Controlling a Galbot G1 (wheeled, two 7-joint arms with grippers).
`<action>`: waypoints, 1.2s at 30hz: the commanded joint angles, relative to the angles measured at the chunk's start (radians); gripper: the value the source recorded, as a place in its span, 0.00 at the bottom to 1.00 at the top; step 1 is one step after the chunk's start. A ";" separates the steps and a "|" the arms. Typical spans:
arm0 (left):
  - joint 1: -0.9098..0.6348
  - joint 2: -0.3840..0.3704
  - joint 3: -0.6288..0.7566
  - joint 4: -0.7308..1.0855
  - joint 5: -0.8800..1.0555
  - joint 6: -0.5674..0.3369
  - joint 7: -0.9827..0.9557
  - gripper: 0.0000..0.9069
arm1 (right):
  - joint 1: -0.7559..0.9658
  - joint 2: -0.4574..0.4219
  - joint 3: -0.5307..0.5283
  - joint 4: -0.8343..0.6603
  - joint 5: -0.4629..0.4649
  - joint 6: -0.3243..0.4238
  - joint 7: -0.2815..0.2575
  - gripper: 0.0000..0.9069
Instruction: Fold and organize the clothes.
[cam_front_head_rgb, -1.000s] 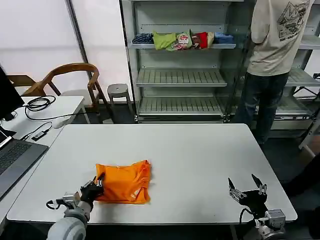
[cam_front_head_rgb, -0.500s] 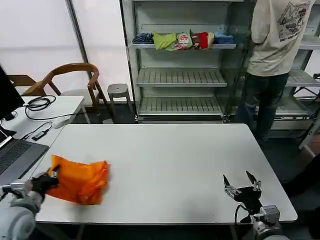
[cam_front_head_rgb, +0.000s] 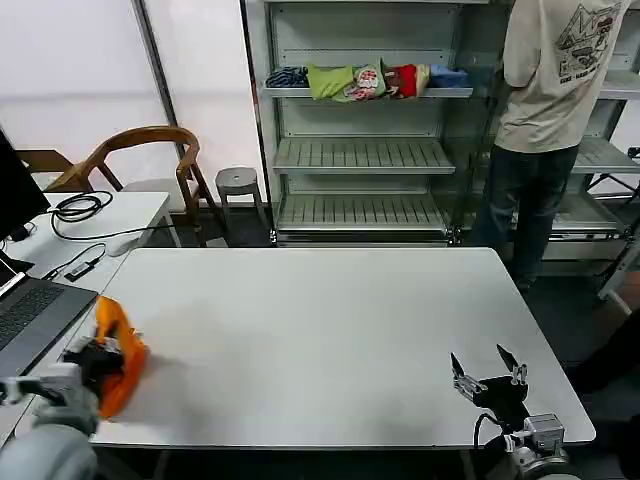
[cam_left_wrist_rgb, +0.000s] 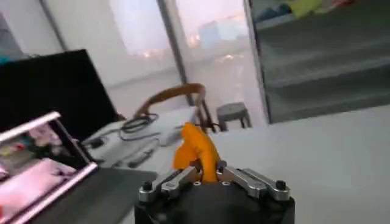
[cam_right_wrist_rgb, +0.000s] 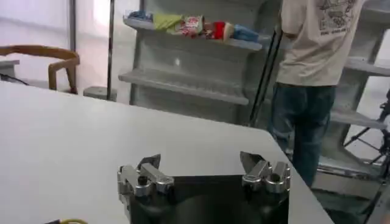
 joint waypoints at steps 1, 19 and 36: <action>-0.063 -0.307 0.684 -0.088 0.205 -0.084 -0.082 0.02 | -0.042 -0.003 0.049 -0.002 0.000 0.000 0.000 1.00; -0.381 -0.448 0.718 0.286 0.344 -0.170 -0.043 0.02 | -0.005 -0.005 0.092 -0.014 0.010 -0.019 -0.004 1.00; -0.410 -0.549 0.744 0.269 -0.088 -0.186 -0.115 1.00 | 0.031 -0.009 0.096 -0.023 0.022 -0.025 -0.004 1.00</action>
